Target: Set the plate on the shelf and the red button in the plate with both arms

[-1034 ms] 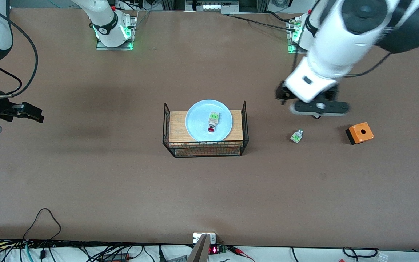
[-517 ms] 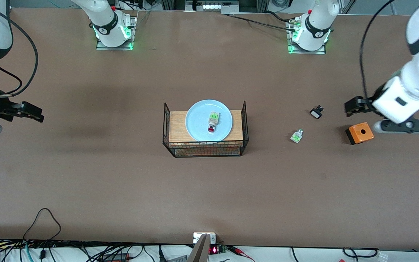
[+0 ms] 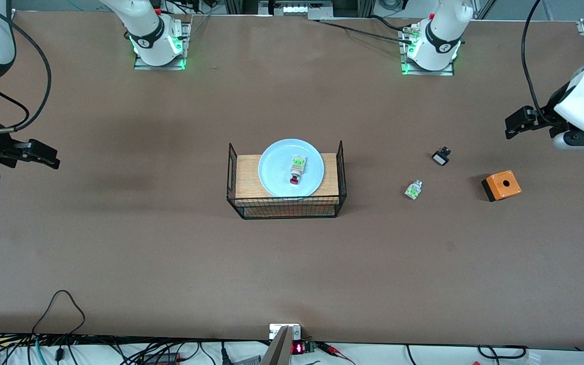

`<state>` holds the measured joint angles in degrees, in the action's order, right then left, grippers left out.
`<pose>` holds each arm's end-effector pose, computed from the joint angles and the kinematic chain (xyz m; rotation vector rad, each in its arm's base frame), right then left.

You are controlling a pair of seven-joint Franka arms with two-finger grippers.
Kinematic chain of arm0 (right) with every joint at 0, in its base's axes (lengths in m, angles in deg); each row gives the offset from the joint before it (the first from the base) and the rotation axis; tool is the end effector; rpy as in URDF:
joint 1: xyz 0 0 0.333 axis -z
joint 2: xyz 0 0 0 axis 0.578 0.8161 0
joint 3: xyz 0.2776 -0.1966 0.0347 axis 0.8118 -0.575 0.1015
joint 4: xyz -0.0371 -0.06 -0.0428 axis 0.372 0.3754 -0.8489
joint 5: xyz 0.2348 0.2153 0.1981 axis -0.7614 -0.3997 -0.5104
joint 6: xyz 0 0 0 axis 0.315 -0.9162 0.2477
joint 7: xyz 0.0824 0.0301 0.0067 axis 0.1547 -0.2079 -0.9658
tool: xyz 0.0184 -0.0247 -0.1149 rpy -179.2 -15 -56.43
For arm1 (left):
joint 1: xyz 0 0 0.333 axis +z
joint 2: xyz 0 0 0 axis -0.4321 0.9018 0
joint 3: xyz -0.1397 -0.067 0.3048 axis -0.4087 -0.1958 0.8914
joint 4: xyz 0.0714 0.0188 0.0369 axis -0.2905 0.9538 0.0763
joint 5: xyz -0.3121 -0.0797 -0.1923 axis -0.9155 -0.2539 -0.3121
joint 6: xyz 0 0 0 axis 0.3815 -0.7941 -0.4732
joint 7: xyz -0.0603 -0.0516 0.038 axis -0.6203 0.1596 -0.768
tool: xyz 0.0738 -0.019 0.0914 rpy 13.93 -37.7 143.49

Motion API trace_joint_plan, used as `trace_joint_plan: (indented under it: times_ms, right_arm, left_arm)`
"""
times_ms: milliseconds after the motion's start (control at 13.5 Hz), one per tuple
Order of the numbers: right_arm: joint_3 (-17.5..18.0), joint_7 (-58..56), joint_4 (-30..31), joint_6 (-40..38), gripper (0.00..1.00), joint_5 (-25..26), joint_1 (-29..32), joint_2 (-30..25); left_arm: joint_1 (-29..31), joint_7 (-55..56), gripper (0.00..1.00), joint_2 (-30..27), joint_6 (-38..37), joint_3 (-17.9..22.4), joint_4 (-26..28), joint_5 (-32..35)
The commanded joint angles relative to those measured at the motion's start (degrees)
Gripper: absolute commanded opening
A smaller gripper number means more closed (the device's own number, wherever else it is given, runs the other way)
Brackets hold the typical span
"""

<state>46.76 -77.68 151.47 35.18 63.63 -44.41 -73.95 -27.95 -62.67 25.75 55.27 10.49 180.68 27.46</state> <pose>0.6028 -0.0172 0.5702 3.1129 -0.0209 0.0068 0.5315 -0.0102 0.5853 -3.1015 -0.0123 0.0705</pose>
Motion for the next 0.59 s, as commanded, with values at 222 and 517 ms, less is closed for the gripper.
trace_joint_plan:
  times_ms: [222,517]
  right_arm:
    - [0.2,0.4,0.0,-1.6,1.0,-0.3,0.2,-1.1]
    - [0.2,0.5,0.1,-1.5,1.0,-0.2,0.2,-1.2]
  left_arm:
    - [-1.0,-2.3,1.0,1.3,-0.7,0.4,-1.7,-1.1]
    - [-0.6,-2.7,1.0,1.2,-0.9,0.4,-3.1,-1.2]
